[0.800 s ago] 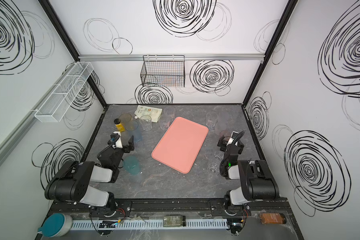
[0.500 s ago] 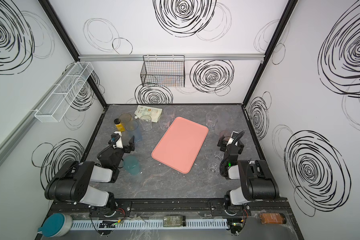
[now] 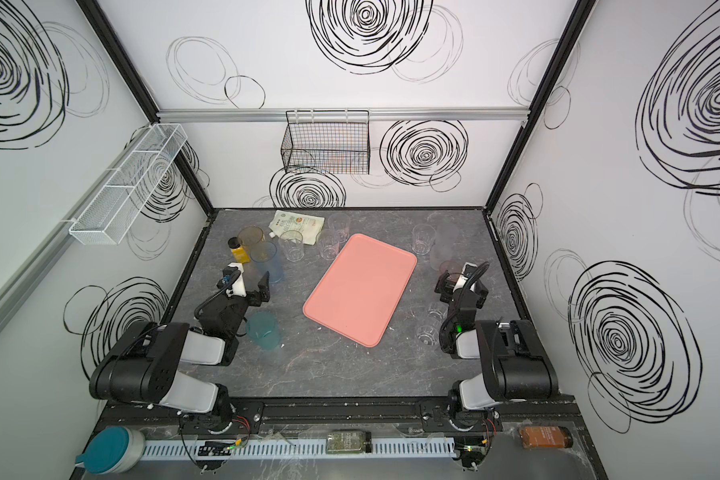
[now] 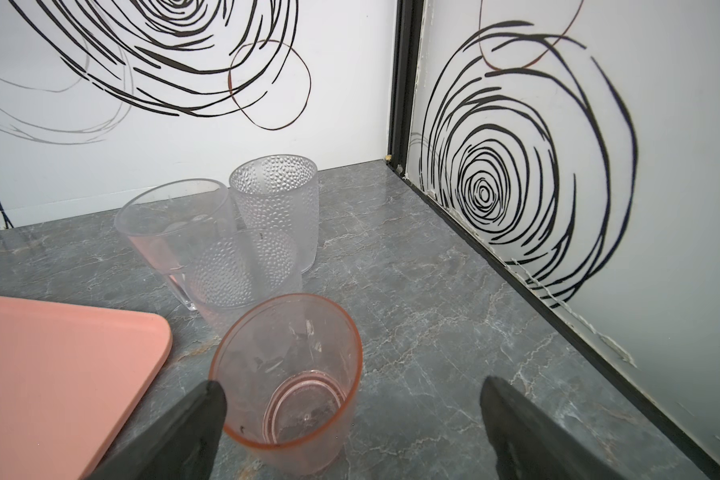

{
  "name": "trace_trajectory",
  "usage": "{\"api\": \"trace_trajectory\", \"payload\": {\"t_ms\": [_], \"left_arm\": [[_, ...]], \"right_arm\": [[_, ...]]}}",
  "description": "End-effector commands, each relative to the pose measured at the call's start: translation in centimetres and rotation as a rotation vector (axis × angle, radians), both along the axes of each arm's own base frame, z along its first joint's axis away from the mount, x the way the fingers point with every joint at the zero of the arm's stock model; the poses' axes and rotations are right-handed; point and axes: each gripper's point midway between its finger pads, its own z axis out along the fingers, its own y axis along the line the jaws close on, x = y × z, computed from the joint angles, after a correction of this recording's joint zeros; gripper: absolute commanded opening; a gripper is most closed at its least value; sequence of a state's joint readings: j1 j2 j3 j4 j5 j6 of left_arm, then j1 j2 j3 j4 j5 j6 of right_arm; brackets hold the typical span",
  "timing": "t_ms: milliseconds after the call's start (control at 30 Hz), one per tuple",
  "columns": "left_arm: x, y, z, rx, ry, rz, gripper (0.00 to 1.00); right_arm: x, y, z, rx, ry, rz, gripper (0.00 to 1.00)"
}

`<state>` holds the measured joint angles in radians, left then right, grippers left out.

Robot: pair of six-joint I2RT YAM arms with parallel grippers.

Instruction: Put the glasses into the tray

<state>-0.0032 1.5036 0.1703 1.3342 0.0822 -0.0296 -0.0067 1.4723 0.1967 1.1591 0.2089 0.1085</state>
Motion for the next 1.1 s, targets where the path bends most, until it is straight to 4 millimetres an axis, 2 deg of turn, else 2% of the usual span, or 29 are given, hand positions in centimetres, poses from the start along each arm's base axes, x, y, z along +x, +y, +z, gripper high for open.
{"api": "trace_trajectory", "payload": {"t_ms": [0,267,367,467,567,833,967,1067], "left_arm": [[0.2,0.1,1.9,0.009,-0.075,-0.005,0.96],[0.3,0.1,1.9,0.009,-0.072,-0.004,0.96],[0.0,0.5,2.0,0.021,-0.082,0.055,0.96],[-0.7,0.5,2.5,0.021,-0.114,0.065,0.96],[-1.0,0.4,2.8,0.028,-0.123,0.067,0.96],[-1.8,0.1,4.0,0.064,-0.135,0.116,0.96],[-1.9,0.5,4.3,0.058,-0.115,0.167,0.96],[-2.1,1.7,4.4,0.0,-0.082,0.262,0.96]], "right_arm": [[0.1,0.1,1.3,-0.009,-0.05,0.0,1.0],[0.8,0.1,0.9,0.024,-0.031,0.06,1.0],[0.7,0.3,1.0,0.014,-0.035,0.06,1.0],[0.8,0.5,1.6,0.002,-0.032,0.07,1.0],[1.2,-0.2,2.3,0.025,0.007,0.025,1.0],[0.7,-0.4,4.3,0.043,-0.006,-0.021,1.0],[1.1,-0.1,5.2,0.035,0.042,-0.067,1.0],[1.0,-0.5,5.8,0.13,0.055,-0.159,1.0]]}}
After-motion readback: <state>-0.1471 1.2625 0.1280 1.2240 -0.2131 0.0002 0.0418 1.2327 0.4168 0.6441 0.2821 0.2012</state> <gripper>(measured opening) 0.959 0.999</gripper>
